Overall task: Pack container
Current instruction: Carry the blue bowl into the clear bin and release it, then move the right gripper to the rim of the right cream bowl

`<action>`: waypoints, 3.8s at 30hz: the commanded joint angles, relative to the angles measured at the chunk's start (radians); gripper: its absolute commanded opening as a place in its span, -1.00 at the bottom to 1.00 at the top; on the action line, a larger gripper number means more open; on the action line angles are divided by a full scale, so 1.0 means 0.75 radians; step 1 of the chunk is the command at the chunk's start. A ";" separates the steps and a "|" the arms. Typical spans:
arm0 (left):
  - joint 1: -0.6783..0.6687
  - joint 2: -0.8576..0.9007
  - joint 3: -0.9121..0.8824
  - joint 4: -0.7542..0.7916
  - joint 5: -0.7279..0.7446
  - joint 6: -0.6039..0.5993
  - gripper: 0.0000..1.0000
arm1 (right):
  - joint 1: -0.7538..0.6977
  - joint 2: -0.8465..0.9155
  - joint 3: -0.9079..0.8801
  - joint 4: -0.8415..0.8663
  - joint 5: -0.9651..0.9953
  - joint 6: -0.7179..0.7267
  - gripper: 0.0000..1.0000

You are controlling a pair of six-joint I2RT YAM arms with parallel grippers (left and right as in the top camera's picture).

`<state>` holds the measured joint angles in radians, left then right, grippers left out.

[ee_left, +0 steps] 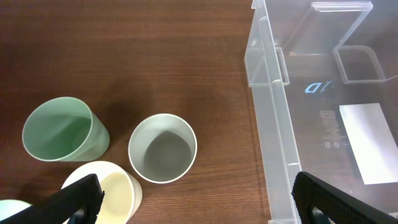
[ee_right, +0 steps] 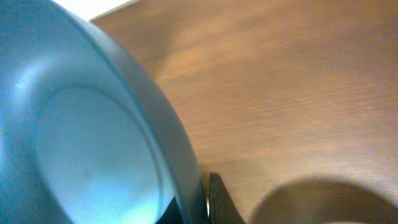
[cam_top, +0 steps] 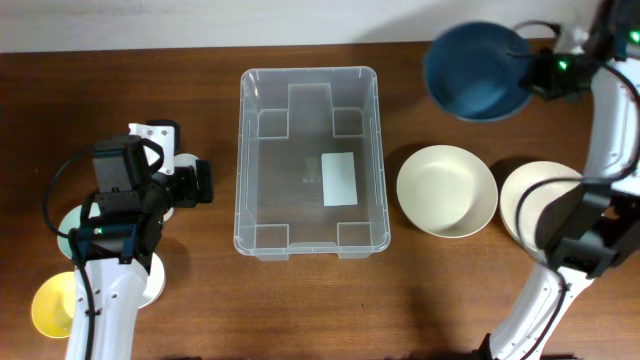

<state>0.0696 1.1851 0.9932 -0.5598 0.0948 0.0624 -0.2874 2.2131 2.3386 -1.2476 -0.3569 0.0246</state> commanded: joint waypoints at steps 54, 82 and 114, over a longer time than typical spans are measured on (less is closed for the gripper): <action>0.048 0.003 0.027 0.104 -0.051 -0.033 0.99 | 0.160 -0.205 0.363 -0.403 0.621 0.695 -0.12; 0.048 0.003 0.027 0.168 -0.051 -0.033 0.99 | -0.539 -1.071 -1.273 -0.176 0.463 0.608 0.36; 0.048 0.003 0.027 0.183 -0.051 -0.033 0.99 | -0.673 -0.560 -1.805 0.757 0.376 0.647 -0.22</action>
<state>0.1005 1.1851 0.9947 -0.4316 0.0631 0.0475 -0.7879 1.7695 0.9955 -0.6933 -0.0673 0.5034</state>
